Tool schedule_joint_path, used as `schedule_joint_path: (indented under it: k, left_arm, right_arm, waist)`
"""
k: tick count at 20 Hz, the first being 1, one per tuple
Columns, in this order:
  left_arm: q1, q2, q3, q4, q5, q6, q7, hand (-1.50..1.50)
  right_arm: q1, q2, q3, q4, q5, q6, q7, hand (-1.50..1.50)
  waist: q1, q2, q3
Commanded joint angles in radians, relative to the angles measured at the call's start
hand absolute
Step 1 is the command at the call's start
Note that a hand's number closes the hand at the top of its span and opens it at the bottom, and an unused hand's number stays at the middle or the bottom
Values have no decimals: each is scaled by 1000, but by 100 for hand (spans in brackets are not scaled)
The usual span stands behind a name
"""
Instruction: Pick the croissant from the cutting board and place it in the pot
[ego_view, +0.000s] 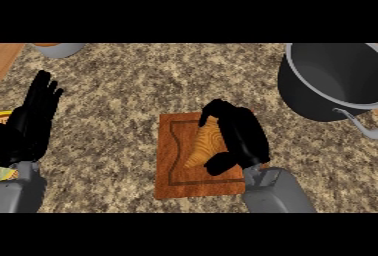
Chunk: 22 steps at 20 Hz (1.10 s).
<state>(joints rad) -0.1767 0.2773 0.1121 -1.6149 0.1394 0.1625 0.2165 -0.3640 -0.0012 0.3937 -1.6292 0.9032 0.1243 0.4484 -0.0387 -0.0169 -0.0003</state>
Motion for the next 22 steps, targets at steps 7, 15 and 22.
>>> schedule_joint_path:
  k: [7, 15, 22]
  left_arm:
    - [-5, -33, -47, -46, -26, 2, 15, 0]
    - [-36, -42, -15, 6, -32, -1, -2, 0]
    - [-25, -26, 3, 5, -29, -37, -4, 0]
  right_arm:
    - [-22, -14, -150, -409, 130, -47, 242, 150]
    - [-17, -121, -433, -405, -63, -25, 137, 150]
    - [-51, -170, -599, -206, -198, -75, 21, 150]
  waist:
    - [31, 13, 0]
    - [37, 17, 1]
    - [40, 17, 0]
